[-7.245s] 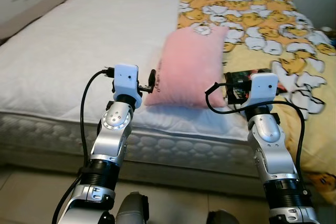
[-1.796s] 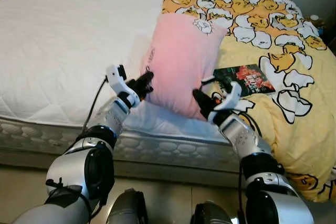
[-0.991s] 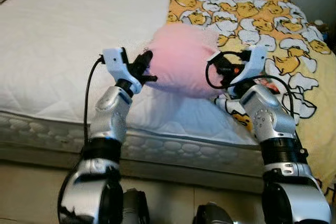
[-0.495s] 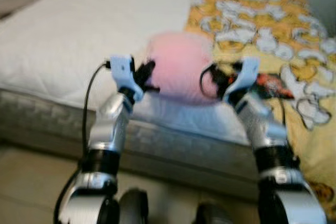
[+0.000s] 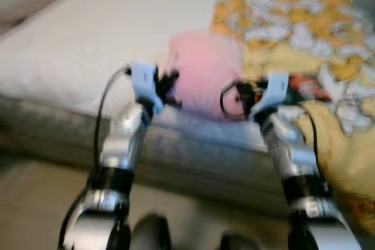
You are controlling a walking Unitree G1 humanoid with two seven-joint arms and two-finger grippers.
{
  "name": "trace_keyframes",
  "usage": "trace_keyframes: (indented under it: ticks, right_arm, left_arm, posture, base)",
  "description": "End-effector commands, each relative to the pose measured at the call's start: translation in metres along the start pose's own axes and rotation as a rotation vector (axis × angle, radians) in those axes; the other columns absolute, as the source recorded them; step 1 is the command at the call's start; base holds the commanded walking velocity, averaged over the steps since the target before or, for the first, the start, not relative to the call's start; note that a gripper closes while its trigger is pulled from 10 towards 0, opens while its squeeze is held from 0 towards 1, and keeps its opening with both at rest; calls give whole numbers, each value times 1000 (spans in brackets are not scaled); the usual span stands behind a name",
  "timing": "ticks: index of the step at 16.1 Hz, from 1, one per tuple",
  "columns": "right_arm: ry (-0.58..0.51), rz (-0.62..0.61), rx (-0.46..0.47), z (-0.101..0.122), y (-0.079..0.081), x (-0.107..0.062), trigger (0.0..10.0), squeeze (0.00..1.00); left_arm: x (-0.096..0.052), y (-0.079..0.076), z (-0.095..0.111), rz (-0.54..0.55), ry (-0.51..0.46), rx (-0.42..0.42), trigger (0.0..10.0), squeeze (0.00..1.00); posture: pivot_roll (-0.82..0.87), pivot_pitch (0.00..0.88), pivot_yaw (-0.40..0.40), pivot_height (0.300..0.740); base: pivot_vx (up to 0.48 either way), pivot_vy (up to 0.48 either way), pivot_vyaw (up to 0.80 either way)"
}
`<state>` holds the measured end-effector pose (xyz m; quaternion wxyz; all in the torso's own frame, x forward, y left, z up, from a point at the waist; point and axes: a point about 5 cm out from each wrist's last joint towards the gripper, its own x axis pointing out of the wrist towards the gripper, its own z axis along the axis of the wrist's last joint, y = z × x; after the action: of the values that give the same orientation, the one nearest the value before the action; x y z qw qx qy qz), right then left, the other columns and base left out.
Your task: Clean up the room
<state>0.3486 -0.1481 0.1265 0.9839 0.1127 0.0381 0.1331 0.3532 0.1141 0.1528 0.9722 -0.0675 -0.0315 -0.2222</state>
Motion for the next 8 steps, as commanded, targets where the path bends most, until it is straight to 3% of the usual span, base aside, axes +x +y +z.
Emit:
trace_keyframes:
  ticks: [1,3,8]
  right_arm:
    - [-41,-22,-16,9,-4,-1,0,0]
    - [-82,-36,-53,14,-3,-3,0,0]
    - [-103,-50,-58,14,-2,-4,0,0]
  left_arm:
    - [2,1,8,-3,-28,25,0,0]
    - [-2,5,5,20,-23,-9,0,0]
    - [3,2,16,-7,-46,15,0,0]
  posture:
    - [-7,0,-30,734]
    - [-5,0,-30,740]
    - [-7,0,-21,740]
  base:
    - [0,0,0]
    - [0,0,0]
    - [0,0,0]
